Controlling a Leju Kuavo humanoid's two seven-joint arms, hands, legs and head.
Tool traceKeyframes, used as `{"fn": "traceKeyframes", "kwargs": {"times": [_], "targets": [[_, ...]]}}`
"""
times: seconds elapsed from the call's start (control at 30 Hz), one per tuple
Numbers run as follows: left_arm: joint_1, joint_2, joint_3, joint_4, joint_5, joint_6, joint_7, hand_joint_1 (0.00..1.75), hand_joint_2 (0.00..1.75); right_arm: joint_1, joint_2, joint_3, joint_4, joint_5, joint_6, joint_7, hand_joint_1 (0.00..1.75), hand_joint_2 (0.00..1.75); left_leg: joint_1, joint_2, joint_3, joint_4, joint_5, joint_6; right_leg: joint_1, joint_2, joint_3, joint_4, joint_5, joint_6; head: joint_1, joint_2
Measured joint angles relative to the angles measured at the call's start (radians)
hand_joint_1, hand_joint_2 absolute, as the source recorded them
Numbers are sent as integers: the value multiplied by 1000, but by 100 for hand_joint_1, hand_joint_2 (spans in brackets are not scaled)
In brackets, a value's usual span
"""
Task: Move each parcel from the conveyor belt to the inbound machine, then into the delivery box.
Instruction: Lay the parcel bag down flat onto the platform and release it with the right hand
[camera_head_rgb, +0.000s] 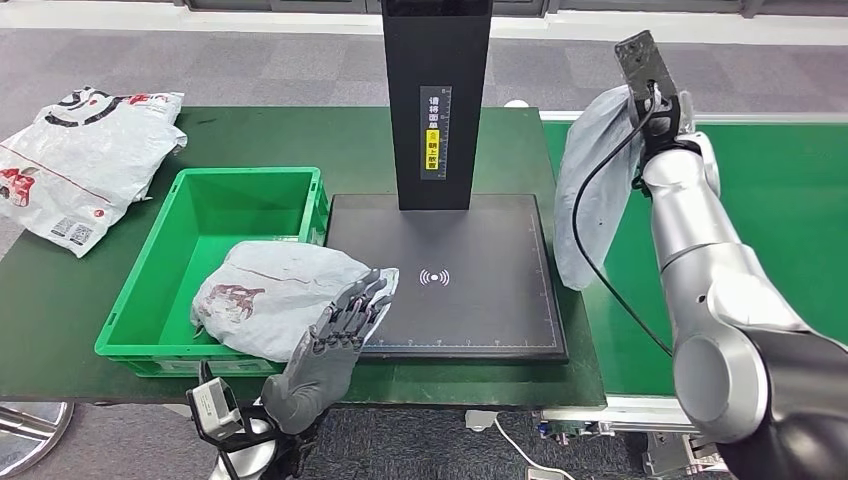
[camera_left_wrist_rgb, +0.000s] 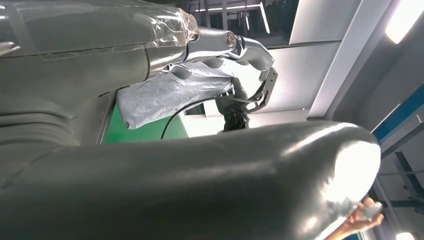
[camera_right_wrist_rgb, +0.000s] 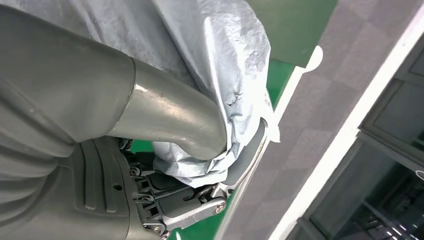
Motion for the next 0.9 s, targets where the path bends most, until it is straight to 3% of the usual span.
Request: {"fn": "traceKeyframes", "kwargs": {"times": [0.37,0.9], "targets": [[0,-1,0,1,2,0,0,0,0,-13,32,13,6,19,24,-11,175,175,0,1,-1,0,0,0,0,1,0,1,0,0,0,0],[-14,-16,0,0,4,8,-1,0,0,-129,236,113,4,68,117,-61,175,175,0,3,-2,0,1,-2,1,3,-5,3,0,-1,0,0]]}}
